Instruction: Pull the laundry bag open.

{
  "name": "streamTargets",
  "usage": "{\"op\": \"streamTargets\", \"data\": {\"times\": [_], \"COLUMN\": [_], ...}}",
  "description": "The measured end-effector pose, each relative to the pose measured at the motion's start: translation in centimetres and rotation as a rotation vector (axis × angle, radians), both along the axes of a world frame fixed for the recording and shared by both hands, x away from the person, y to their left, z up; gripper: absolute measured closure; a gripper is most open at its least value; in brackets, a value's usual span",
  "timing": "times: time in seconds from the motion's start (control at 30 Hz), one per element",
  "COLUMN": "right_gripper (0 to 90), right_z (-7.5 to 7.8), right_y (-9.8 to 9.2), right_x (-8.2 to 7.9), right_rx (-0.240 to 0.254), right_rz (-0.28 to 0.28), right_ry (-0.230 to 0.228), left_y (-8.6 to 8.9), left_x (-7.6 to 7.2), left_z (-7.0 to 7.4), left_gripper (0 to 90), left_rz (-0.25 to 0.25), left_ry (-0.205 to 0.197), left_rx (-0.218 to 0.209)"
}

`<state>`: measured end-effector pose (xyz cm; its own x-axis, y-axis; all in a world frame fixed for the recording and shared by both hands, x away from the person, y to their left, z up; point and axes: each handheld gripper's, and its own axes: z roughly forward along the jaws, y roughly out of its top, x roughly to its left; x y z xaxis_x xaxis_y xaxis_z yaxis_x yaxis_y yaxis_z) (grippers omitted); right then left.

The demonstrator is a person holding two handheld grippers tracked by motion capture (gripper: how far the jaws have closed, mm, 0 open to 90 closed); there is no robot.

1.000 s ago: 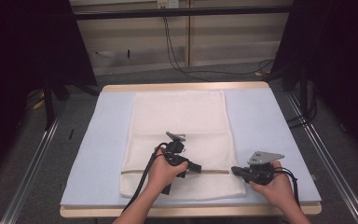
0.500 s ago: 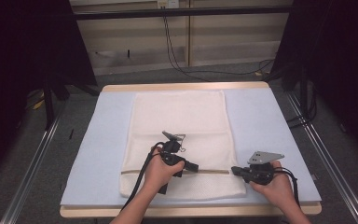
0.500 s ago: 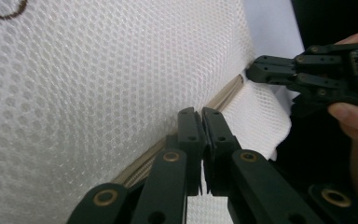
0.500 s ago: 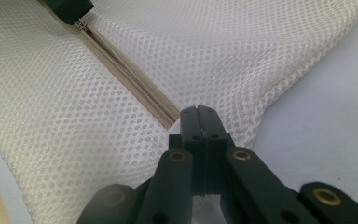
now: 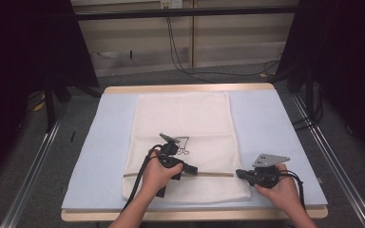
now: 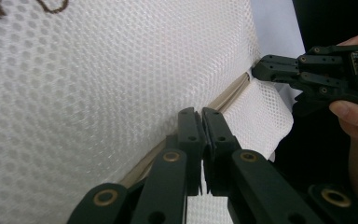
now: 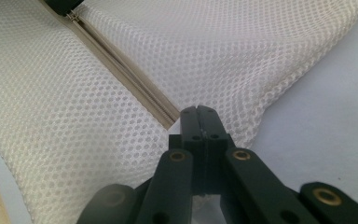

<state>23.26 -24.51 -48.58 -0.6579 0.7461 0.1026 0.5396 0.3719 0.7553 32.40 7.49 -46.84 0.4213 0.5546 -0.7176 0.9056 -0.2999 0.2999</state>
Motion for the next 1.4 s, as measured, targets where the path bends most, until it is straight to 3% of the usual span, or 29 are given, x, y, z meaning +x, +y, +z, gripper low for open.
{"op": "streamTargets", "data": {"times": [0.33,0.37,0.47,0.93,1.0,1.4], "right_gripper": [90.0,90.0,90.0,90.0,90.0,90.0], "right_z": [0.0,0.0,0.0,0.0,0.0,0.0], "right_y": [0.0,0.0,0.0,0.1,0.1,0.1], "right_x": [0.0,0.0,0.0,0.0,0.0,0.0], "right_rx": [-0.006,-0.006,-0.002,-0.011,-0.010,-0.010], "right_rz": [0.001,-0.001,-0.001,0.004,0.003,-0.002], "right_ry": [-0.006,-0.005,0.000,-0.004,-0.004,-0.002], "left_y": [0.6,0.6,0.7,1.6,1.7,2.4], "left_x": [0.0,-0.1,-0.1,-0.1,-0.1,-0.1], "left_z": [0.2,0.3,0.4,0.5,0.6,0.8], "left_gripper": [87.3,87.3,87.3,87.3,87.3,87.3], "left_rz": [0.001,0.008,0.009,0.014,0.016,0.025], "left_ry": [-0.006,-0.023,-0.008,-0.015,-0.006,-0.015], "left_rx": [0.008,0.030,0.008,0.012,-0.005,0.012]}}
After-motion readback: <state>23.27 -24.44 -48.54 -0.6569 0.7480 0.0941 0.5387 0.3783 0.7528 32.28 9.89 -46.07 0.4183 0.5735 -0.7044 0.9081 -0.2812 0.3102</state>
